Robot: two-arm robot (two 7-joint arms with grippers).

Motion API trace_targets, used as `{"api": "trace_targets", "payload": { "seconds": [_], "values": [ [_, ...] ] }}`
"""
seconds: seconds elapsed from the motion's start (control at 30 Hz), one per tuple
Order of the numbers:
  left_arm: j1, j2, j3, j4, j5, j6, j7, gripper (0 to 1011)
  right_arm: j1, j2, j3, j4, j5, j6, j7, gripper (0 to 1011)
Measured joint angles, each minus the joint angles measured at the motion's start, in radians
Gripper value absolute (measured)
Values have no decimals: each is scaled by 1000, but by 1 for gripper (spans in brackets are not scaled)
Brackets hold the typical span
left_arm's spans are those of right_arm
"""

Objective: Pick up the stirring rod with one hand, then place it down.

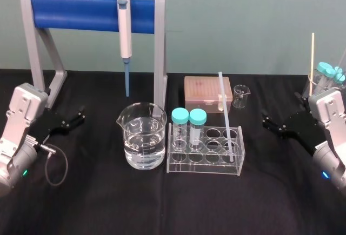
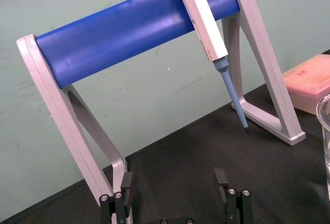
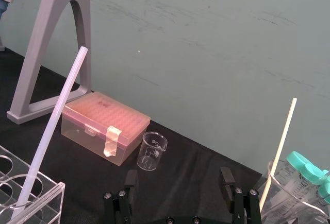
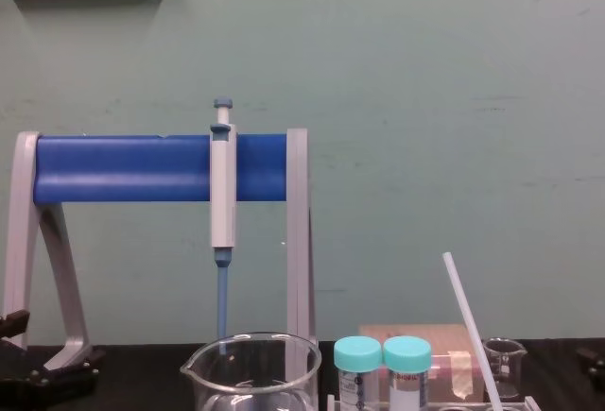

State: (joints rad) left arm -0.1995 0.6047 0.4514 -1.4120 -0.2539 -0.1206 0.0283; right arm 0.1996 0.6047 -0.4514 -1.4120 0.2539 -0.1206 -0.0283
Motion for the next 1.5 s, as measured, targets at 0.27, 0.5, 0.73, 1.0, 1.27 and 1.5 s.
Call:
{"api": "trace_targets", "payload": {
  "seconds": [0.27,0.5,0.73,1.0,1.27,1.5],
  "values": [
    [0,0,0,0,0,0,0,1000,-12,-15,37,-18,37,8,22,1003],
    [0,0,0,0,0,0,0,1000,-27,-65,114,-84,207,74,105,1003],
    [0,0,0,0,0,0,0,1000,-20,-104,141,-127,313,148,177,1003],
    [0,0,0,0,0,0,0,1000,3,-137,136,-150,345,207,245,1003],
    [0,0,0,0,0,0,0,1000,46,-170,109,-122,304,243,266,1003],
    [0,0,0,0,0,0,0,1000,84,-203,91,-79,260,270,260,1003]
  ]
}}
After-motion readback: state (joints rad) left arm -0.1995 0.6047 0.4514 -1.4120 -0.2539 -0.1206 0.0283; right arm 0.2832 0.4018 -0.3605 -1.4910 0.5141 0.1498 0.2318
